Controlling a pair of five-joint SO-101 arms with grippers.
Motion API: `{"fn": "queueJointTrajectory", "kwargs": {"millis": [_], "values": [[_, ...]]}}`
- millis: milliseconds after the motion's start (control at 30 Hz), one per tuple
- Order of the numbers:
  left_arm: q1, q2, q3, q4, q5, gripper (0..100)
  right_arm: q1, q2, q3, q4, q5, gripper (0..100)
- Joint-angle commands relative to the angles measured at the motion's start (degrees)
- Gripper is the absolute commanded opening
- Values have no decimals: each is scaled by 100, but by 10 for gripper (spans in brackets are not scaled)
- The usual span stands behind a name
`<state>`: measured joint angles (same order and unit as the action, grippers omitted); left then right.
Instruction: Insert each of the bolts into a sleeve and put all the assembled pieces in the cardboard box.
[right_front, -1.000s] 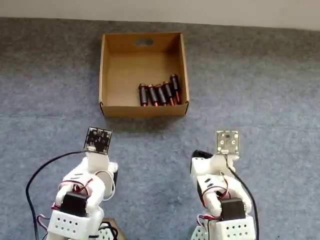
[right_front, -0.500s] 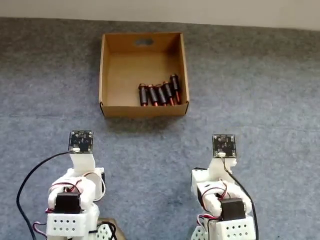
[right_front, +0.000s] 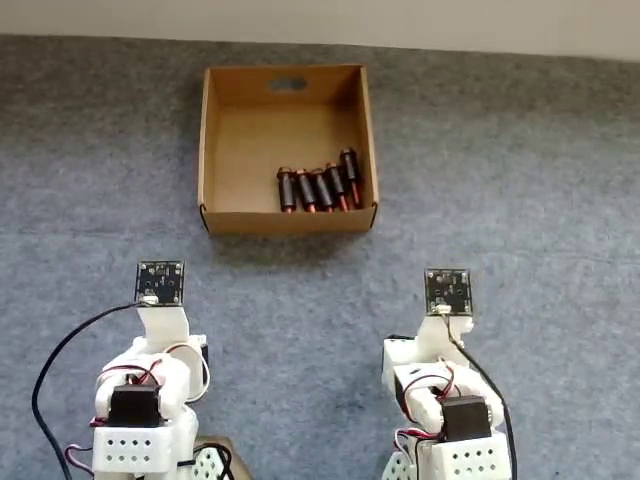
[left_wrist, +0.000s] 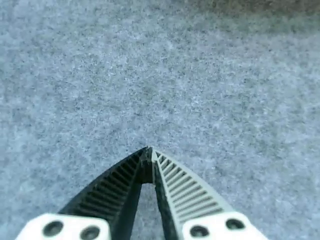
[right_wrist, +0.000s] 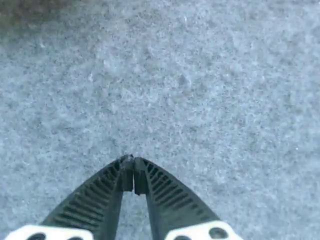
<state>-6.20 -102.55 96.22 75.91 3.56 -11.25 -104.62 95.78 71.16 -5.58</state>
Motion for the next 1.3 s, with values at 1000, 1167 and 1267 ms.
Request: {"fn": "queueJointTrajectory", "kwargs": {"millis": [1000,1167,1267], "values": [[-13,-145,101,62,-18,8,48,-57,743,40,70,13],[-13,-145,101,62,-18,8,48,-57,743,40,70,13],[-13,-145,101,62,-18,8,48,-57,743,40,70,13]]}}
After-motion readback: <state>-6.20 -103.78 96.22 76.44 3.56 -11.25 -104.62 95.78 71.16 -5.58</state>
